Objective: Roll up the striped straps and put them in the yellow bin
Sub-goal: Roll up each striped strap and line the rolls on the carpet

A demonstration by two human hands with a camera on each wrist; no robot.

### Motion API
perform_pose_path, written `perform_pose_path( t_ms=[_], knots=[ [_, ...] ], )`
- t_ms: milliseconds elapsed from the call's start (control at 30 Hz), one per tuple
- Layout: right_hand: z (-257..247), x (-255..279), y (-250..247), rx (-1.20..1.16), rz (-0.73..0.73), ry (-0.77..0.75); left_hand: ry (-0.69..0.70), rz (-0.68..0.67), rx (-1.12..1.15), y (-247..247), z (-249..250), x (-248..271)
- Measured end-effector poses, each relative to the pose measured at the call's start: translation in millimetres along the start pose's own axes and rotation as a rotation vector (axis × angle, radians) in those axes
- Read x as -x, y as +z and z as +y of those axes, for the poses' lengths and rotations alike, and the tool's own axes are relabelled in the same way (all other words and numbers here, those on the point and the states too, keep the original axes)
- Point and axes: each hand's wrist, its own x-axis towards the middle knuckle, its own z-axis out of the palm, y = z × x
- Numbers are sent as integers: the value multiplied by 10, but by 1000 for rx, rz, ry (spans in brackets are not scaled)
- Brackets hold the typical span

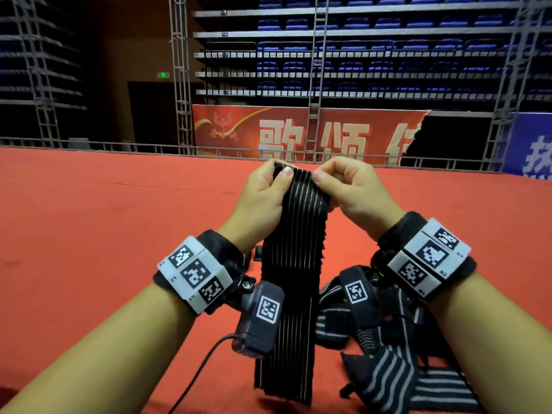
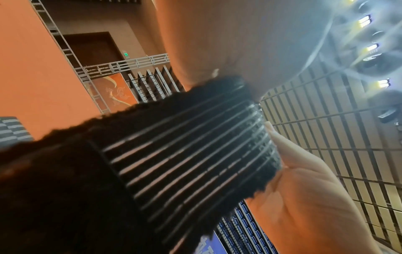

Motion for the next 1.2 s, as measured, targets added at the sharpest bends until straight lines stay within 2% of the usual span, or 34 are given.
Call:
perform_pose_path(
  t_ms=[100, 300, 500, 700, 833, 933, 1033, 1100, 1200],
  knots=[
    [23, 40, -51, 0, -46, -2, -25, -50, 3, -18, -34, 41],
    [-80, 110, -63, -31, -11, -61, 78, -54, 39, -25, 12, 103],
    [-89, 156, -152, -125, -114, -8, -35, -174, 114, -58, 49, 136],
    [162, 107, -101, 83, -147, 95, -195, -180, -7, -75, -158, 105],
    [399, 111, -19, 272, -142, 43, -257, -156, -44, -43, -324, 94],
    [540, 134, 23, 327, -131, 9, -309, -120, -7, -40, -430, 99],
    [607, 190, 53, 387, -147, 7, -297, -97, 17, -37, -556, 115],
    [616, 226, 65, 355, -168, 56, -271, -114, 0, -38, -628, 131],
    [668, 242, 57, 137, -199, 201, -254, -141, 5, -43, -682, 165]
  ],
)
